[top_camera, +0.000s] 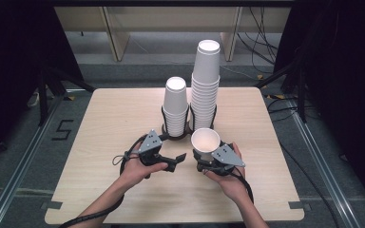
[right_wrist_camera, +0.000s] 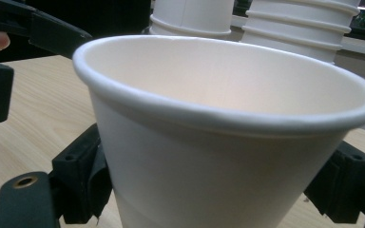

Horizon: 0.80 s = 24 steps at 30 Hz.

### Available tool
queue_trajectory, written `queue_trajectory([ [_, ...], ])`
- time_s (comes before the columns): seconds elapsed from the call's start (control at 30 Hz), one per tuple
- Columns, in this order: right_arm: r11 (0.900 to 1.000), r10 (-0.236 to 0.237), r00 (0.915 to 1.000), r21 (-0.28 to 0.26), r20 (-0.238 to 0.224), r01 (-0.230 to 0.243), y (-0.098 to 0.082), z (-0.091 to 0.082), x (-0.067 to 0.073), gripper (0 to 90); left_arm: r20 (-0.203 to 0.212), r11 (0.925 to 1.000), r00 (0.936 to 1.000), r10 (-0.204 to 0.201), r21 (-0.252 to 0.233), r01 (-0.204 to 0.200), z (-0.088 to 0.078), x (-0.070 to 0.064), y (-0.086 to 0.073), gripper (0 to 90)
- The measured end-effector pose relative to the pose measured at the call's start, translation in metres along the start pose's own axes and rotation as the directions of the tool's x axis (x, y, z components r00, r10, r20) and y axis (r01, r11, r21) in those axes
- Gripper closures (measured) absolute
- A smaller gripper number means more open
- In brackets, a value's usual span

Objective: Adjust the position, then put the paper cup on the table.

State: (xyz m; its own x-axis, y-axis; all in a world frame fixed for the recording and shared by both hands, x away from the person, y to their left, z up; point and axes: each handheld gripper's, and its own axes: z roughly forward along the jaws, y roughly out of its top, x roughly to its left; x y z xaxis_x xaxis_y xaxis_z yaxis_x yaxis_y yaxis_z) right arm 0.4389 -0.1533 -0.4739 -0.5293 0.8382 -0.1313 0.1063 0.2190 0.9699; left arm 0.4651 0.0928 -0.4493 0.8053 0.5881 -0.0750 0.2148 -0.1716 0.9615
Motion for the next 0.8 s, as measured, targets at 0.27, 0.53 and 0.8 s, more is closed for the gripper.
queue_trajectory([
  [0.27, 1.000, -0.027, 0.9996, -0.001, -0.010, 0.027, 0.001, -0.001, 0.006, 15.8, -0.003, 1.0000, 1.0000, 0.006, 0.005, -0.006, -0.005, -0.003, 0.004, 1.4],
  [0.53, 0.999, -0.035, 0.9992, -0.005, -0.021, 0.035, 0.002, 0.000, 0.012, 15.8, -0.003, 0.9999, 0.9999, 0.011, 0.000, -0.011, -0.009, -0.004, 0.009, 1.1],
  [0.8, 0.999, -0.052, 0.9980, 0.000, -0.037, 0.052, 0.001, 0.003, 0.014, 15.7, 0.005, 0.9999, 0.9999, 0.015, -0.006, -0.015, -0.006, -0.006, 0.011, 0.8],
])
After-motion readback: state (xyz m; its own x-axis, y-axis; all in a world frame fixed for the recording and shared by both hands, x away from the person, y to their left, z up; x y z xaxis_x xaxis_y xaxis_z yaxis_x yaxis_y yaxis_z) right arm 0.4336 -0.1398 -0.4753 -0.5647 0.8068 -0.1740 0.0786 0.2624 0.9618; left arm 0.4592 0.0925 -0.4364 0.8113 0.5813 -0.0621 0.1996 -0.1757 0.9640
